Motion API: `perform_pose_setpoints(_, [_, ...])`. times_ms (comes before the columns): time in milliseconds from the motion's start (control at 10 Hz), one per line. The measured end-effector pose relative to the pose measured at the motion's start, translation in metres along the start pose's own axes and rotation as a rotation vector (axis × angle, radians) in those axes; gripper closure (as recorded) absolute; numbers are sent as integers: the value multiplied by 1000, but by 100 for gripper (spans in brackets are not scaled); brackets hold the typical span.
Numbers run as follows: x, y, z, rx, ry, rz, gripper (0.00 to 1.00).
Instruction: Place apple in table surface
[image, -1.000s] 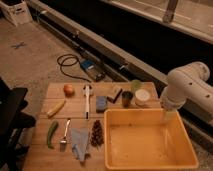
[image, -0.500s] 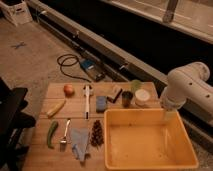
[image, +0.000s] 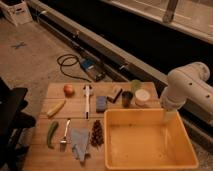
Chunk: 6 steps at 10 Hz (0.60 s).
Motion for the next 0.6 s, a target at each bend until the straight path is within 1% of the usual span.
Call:
perform_pose_setpoints(200, [-7, -5, -15, 64, 18, -27, 35])
perform_pose_setpoints(300, [-21, -16, -31, 106, 18, -53, 35])
perform_pose_setpoints(400, [-34, -24, -44, 134, 17, -75, 35])
perform_pose_setpoints(500, [-59, -35, -60, 173, 8, -109, 35])
perform_pose_setpoints(600, [-83, -42, -69, 198, -7, -140, 35])
